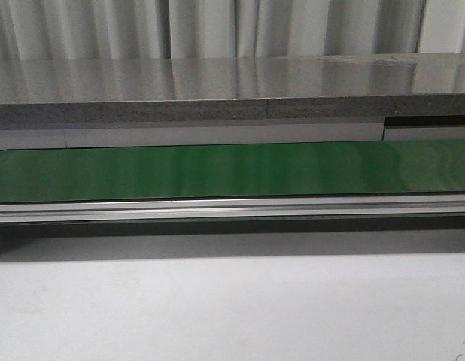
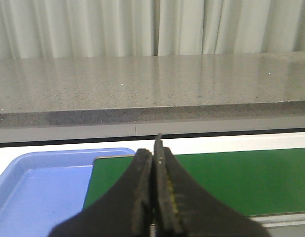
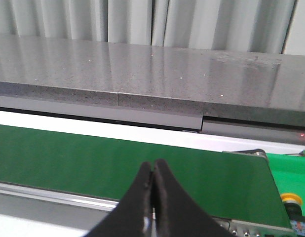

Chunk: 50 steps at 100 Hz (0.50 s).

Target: Move button from left to right

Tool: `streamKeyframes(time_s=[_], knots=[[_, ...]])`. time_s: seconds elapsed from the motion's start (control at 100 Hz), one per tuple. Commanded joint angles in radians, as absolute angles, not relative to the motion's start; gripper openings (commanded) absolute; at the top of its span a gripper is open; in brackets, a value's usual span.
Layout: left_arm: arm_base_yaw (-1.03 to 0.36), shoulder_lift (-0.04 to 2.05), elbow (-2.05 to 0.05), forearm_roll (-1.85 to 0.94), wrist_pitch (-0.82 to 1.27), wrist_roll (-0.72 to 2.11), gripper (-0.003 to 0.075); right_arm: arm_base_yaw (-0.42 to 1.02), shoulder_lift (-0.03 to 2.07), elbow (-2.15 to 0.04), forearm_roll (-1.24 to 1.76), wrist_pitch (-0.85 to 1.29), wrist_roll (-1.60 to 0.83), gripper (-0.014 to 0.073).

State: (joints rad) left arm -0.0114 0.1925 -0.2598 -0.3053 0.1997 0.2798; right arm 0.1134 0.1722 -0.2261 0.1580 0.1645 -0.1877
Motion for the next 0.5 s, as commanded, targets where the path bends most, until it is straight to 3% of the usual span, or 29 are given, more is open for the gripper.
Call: streamKeyframes(time_s=[0.0,0.27,0.49], knots=[[-0.020,0.200,-0.285,-0.318,0.118,0.281,-0.0020,0.111,0.133,-0.205,0.081,0.086,-0.098,-0.0067],[-0.020,0.200,-0.285,-0.318,0.118,0.281,-0.0020,0.087,-0.032,-0.042,0.060,0.076,-0.057,-0.0067],[-0.020,0.200,-0.285,-0.318,0.118,0.281,-0.0020,0.046,-0.028,0.010,0.060,0.048,-0.031,-0.0067]])
